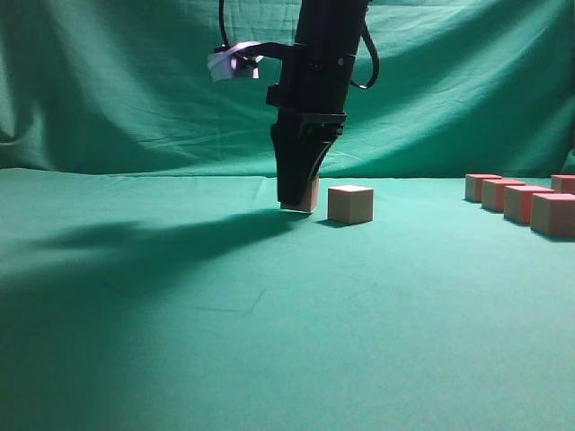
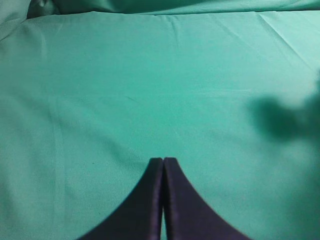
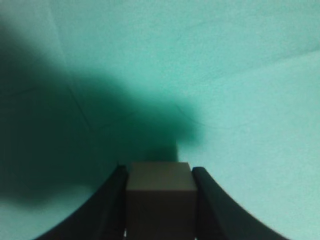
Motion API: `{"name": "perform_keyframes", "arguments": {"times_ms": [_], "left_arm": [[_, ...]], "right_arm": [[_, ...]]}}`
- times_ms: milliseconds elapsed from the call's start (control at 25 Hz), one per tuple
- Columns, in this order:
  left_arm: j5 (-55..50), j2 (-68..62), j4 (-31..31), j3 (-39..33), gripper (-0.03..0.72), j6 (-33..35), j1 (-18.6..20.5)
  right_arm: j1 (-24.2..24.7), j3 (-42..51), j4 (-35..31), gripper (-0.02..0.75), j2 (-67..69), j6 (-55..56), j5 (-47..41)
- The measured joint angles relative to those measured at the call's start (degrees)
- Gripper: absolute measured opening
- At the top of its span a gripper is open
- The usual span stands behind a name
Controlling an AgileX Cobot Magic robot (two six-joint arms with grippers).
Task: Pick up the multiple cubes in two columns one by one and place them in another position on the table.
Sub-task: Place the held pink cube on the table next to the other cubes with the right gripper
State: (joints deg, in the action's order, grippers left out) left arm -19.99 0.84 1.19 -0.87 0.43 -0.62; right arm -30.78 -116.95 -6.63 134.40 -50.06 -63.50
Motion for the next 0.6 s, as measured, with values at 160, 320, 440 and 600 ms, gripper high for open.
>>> {"name": "perform_keyframes", "arguments": {"times_ms": [160,320,440,600], "left_arm": [[0.0,0.0,0.0,0.0,0.0,0.0,0.0],[0.0,0.0,0.0,0.0,0.0,0.0,0.0],[0.0,0.0,0.0,0.0,0.0,0.0,0.0],[0.0,0.0,0.0,0.0,0.0,0.0,0.0]], "right_arm": [[0.0,0.0,-0.14,0.26,0.69,-0.12,0.0],[0.0,-0.23,-1.01,0.26,0.79,-0.57,-0.09],[0.0,-0.23,-1.24,0.26,0.79,-1.08,-0.38],[0.0,-0.23,-1.24,0.26,0.79,-1.41,-1.43]]}}
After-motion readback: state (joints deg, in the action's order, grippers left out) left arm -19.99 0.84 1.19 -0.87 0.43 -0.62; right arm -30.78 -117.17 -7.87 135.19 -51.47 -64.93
